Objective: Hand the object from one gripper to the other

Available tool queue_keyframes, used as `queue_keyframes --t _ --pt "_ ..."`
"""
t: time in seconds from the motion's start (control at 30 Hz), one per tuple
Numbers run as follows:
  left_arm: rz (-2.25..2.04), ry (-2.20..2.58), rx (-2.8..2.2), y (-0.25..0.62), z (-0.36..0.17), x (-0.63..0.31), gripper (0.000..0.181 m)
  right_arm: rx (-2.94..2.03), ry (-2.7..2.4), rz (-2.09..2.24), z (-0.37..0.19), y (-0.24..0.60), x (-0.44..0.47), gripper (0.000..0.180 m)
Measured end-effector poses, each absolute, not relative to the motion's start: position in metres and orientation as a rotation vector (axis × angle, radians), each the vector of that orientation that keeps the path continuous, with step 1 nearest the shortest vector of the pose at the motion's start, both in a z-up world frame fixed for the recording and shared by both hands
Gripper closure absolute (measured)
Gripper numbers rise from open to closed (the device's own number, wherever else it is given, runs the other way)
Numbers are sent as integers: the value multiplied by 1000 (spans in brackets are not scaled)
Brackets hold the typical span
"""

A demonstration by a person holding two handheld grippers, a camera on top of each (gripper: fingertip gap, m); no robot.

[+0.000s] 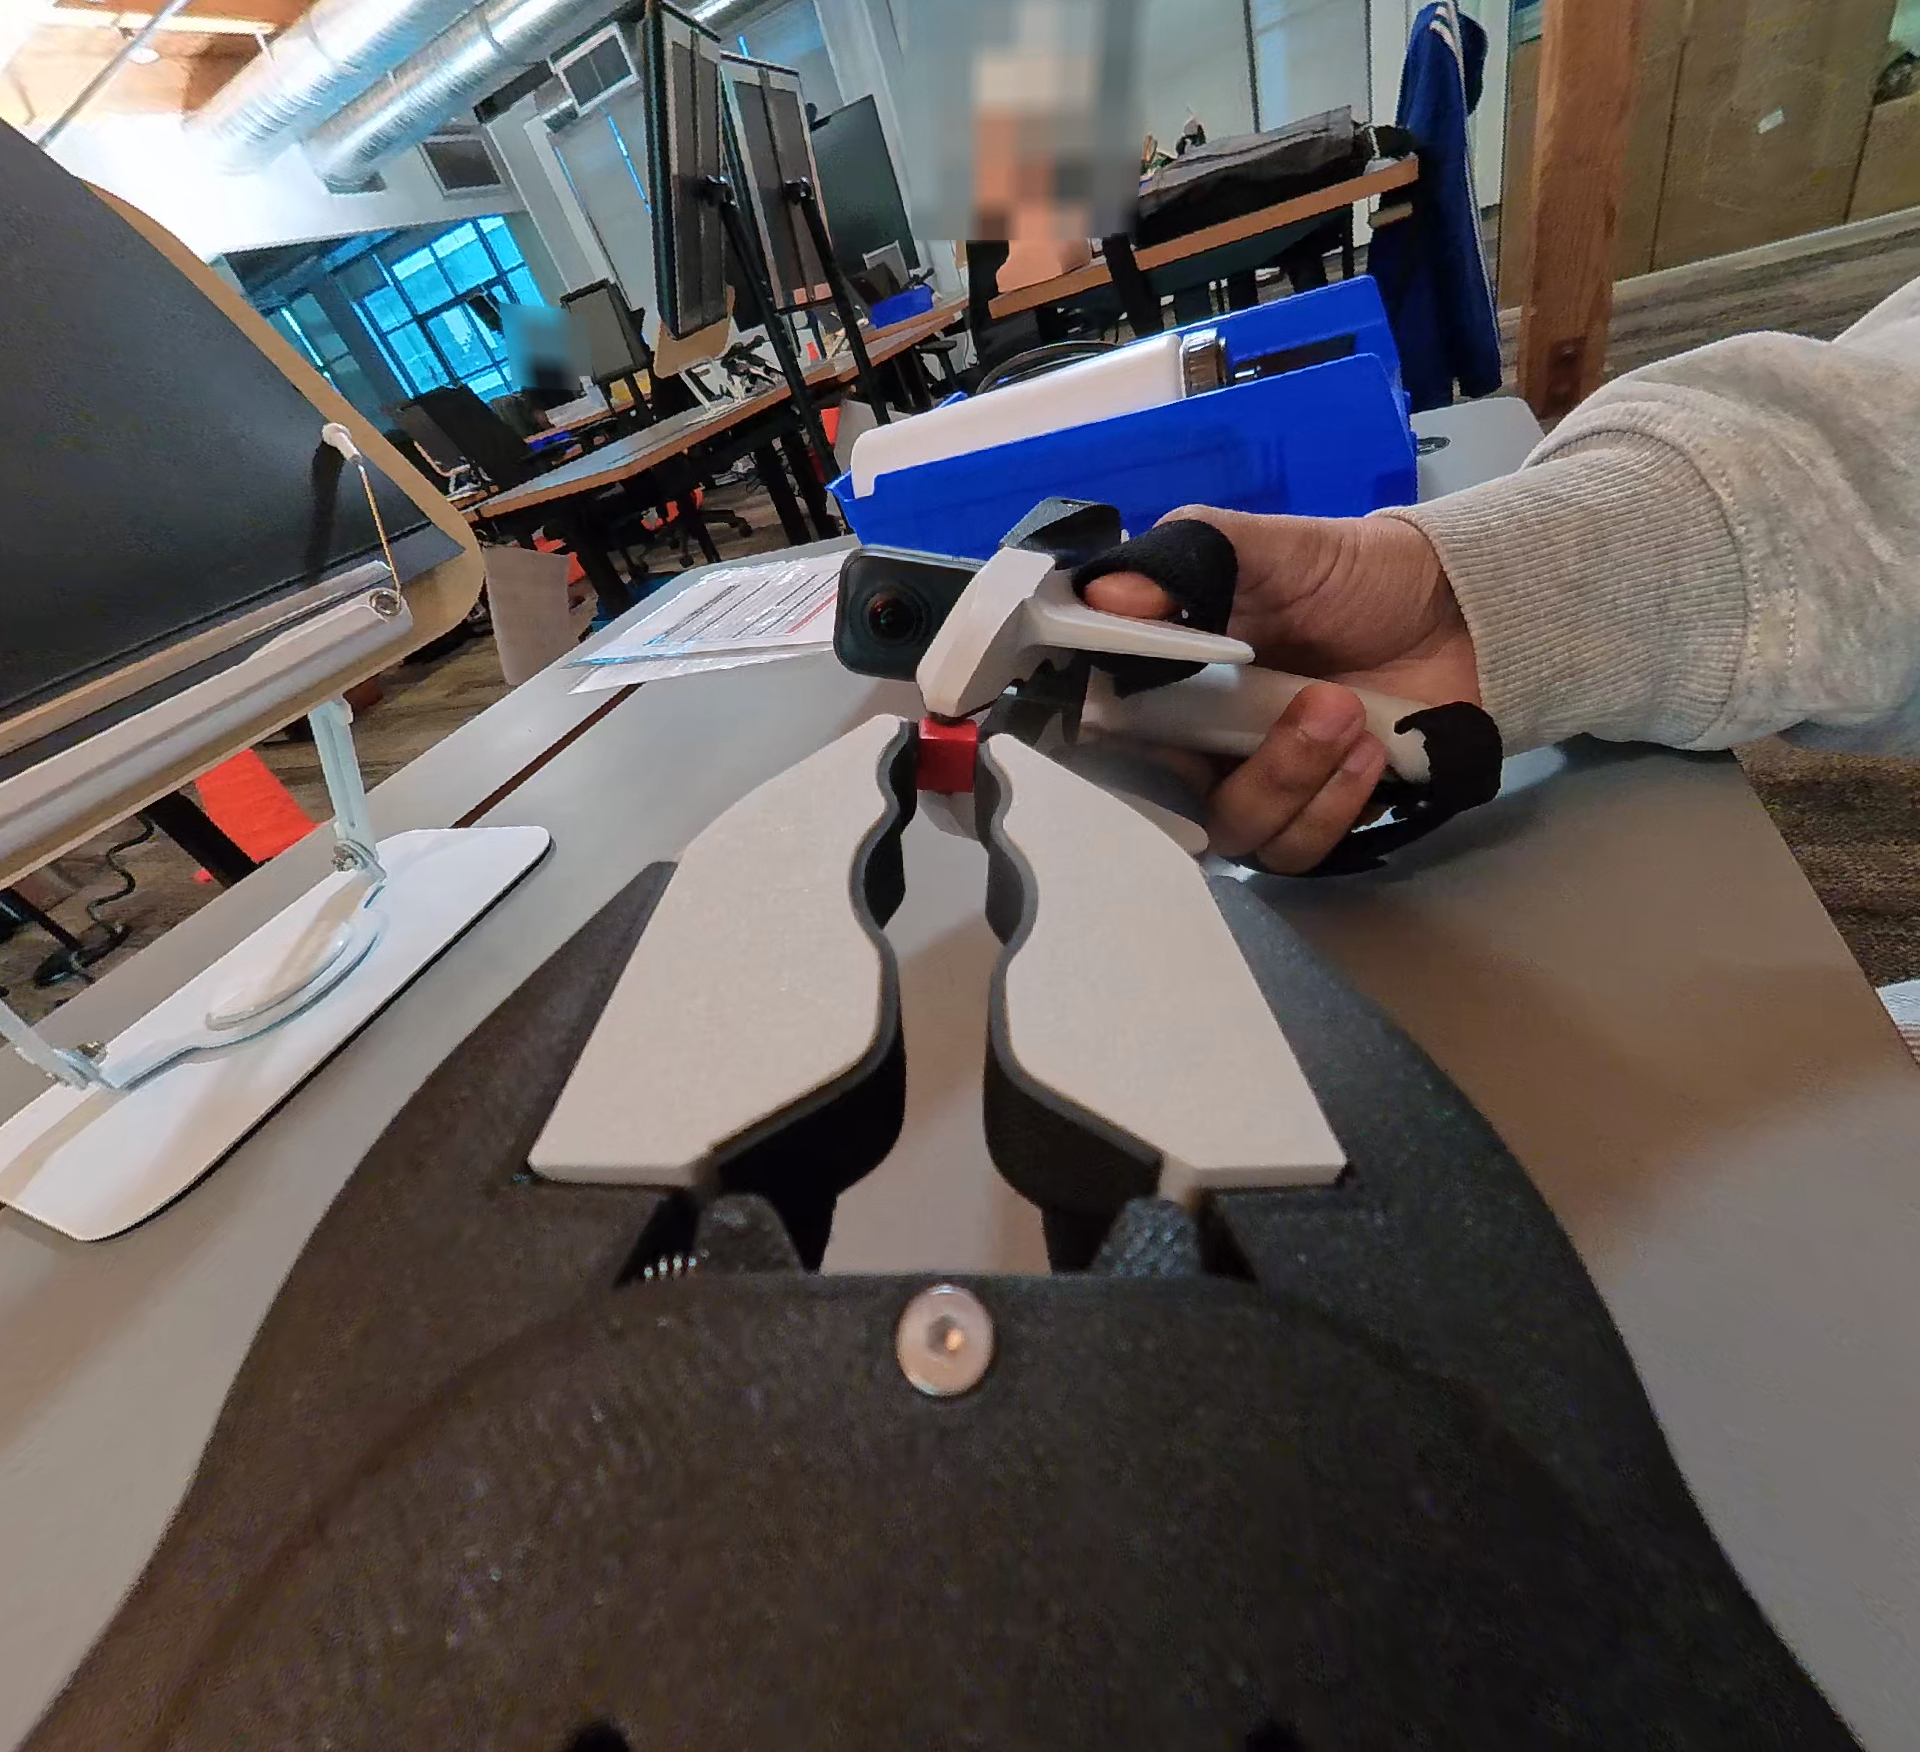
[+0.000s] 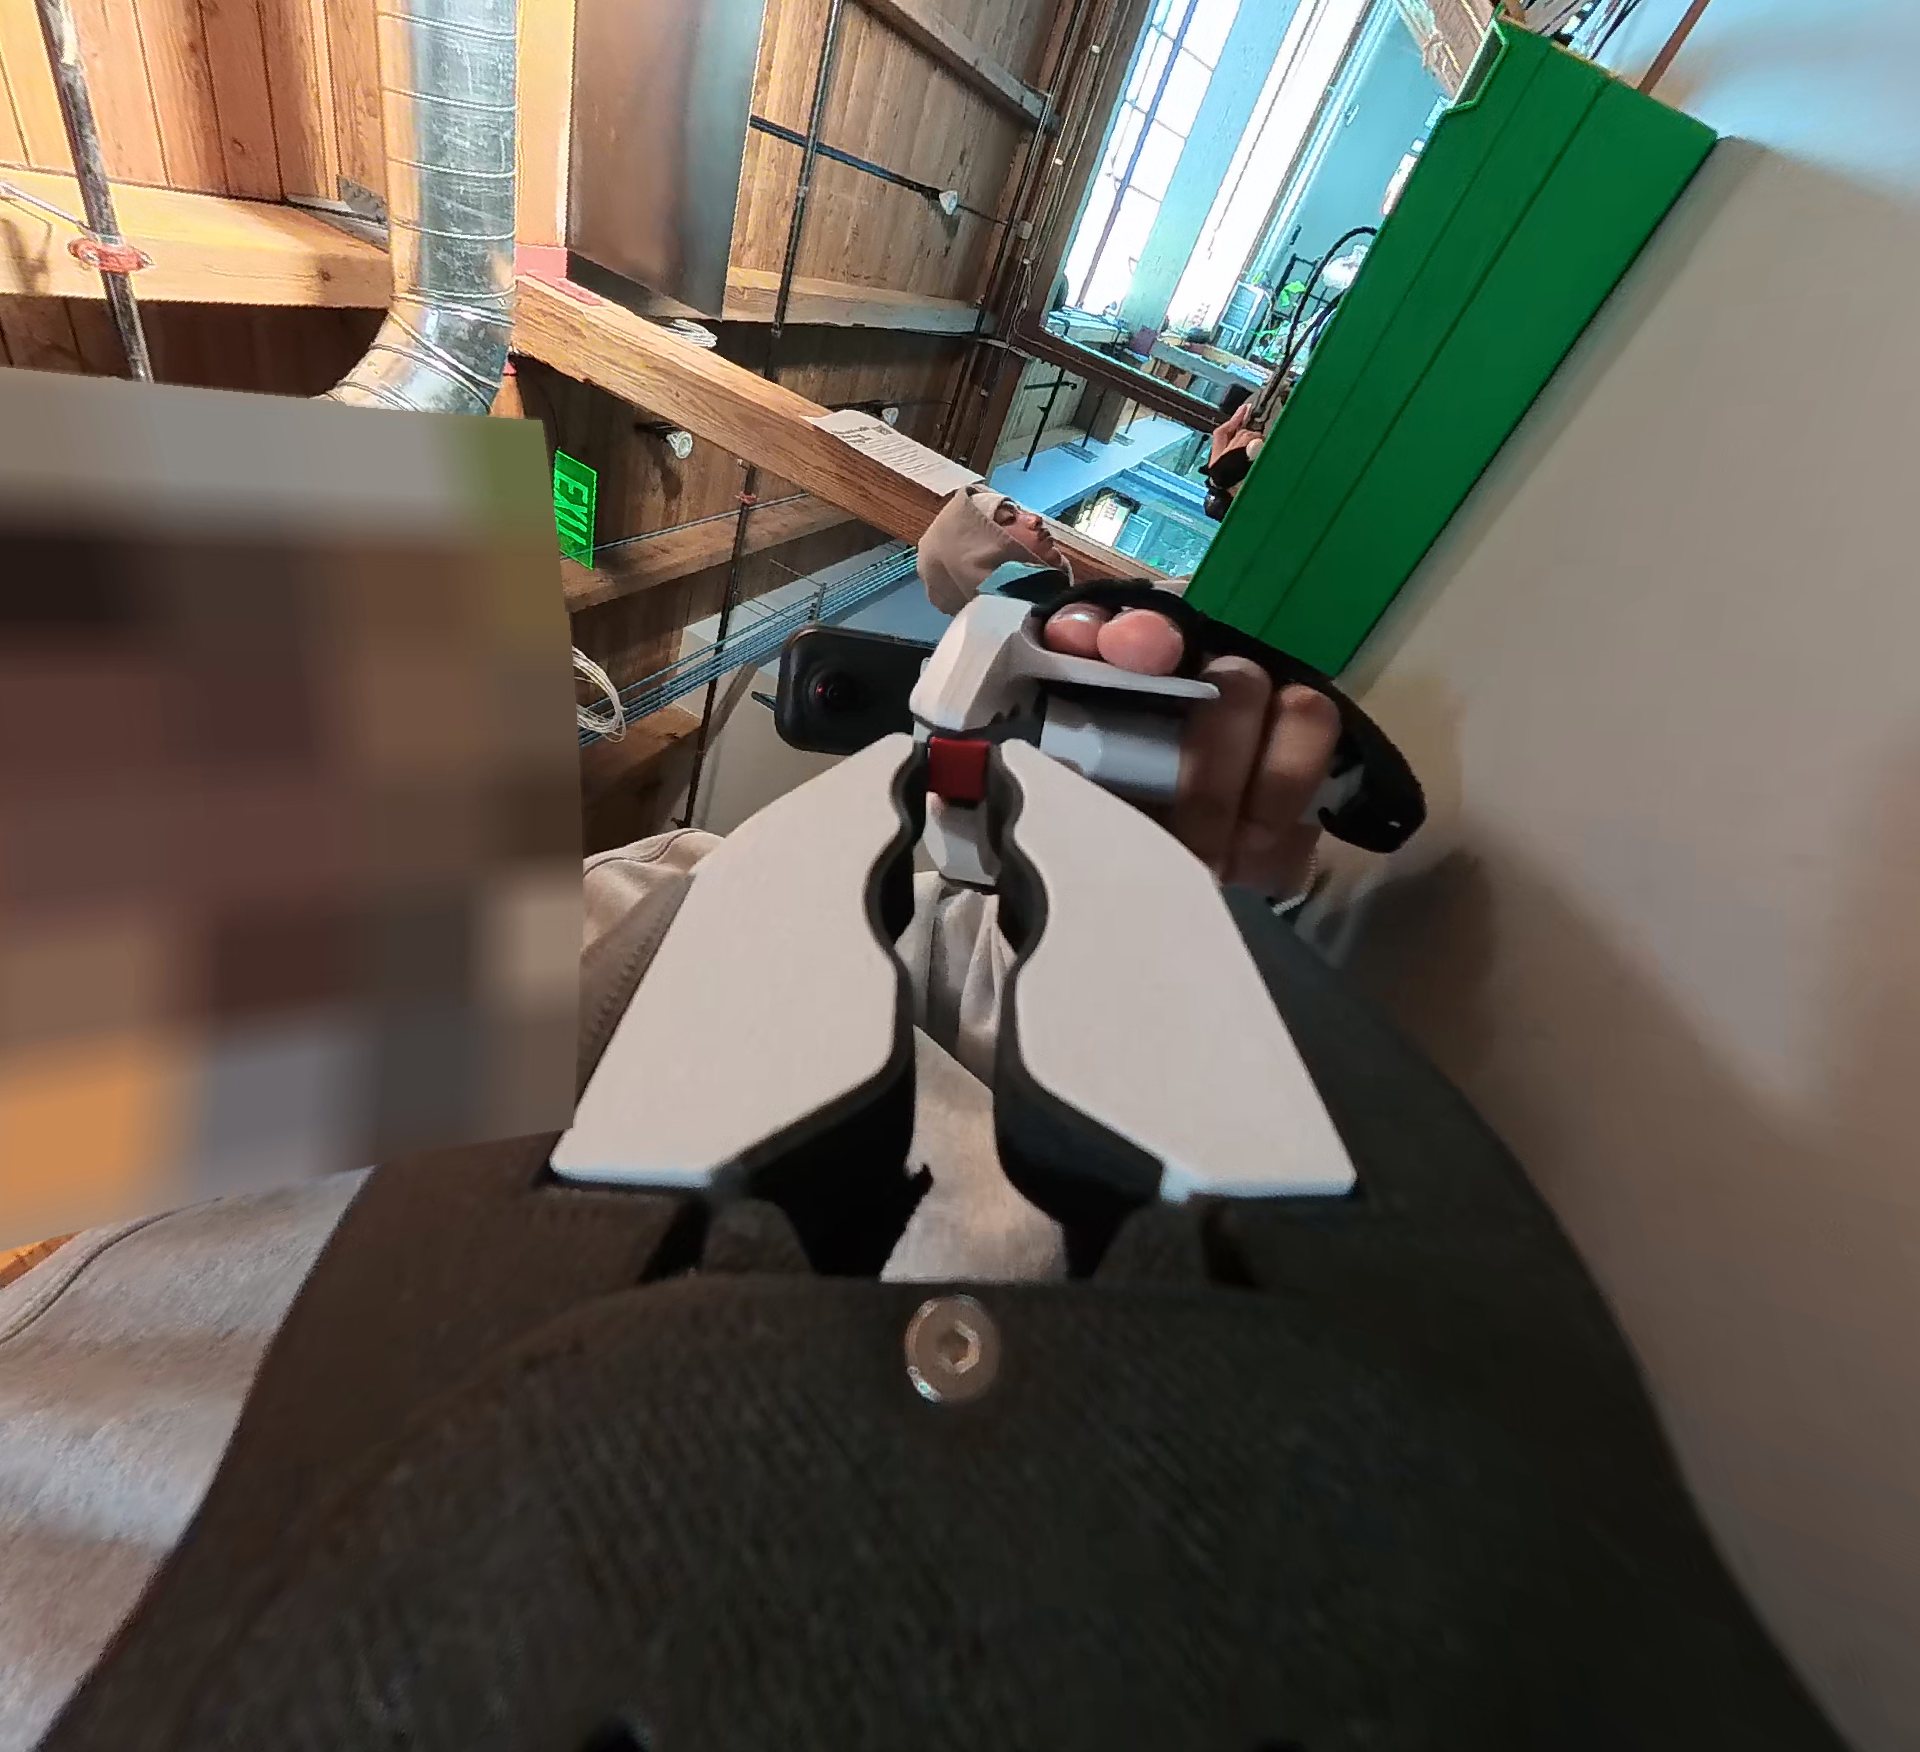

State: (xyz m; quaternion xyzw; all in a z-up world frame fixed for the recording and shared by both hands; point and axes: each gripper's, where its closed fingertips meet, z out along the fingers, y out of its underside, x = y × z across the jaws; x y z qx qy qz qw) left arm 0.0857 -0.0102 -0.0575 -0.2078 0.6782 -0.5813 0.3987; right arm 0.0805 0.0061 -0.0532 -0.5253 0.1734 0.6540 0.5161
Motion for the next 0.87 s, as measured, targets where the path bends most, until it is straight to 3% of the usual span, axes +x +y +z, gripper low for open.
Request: queue_keyframes --t 0.03,0.23,0.33,0.5,0.87 --pt "-1469 1716 -526 -10 -57 86 169 -1259 418 1574 -53 6 81 169" --pt "-1476 1722 -550 -8 -57 87 169 -1257 413 1540 -53 6 83 168" --pt "-1511 1709 -598 -3 -56 90 169 -1227 452 1454 -53 7 96 155" --pt "-1684 1768 -827 5 -66 97 170 -1291 429 1146 -55 5 116 147" --pt "-2957 1351 -1571 31 -59 98 170 -1482 -245 49 -50 4 103 145"
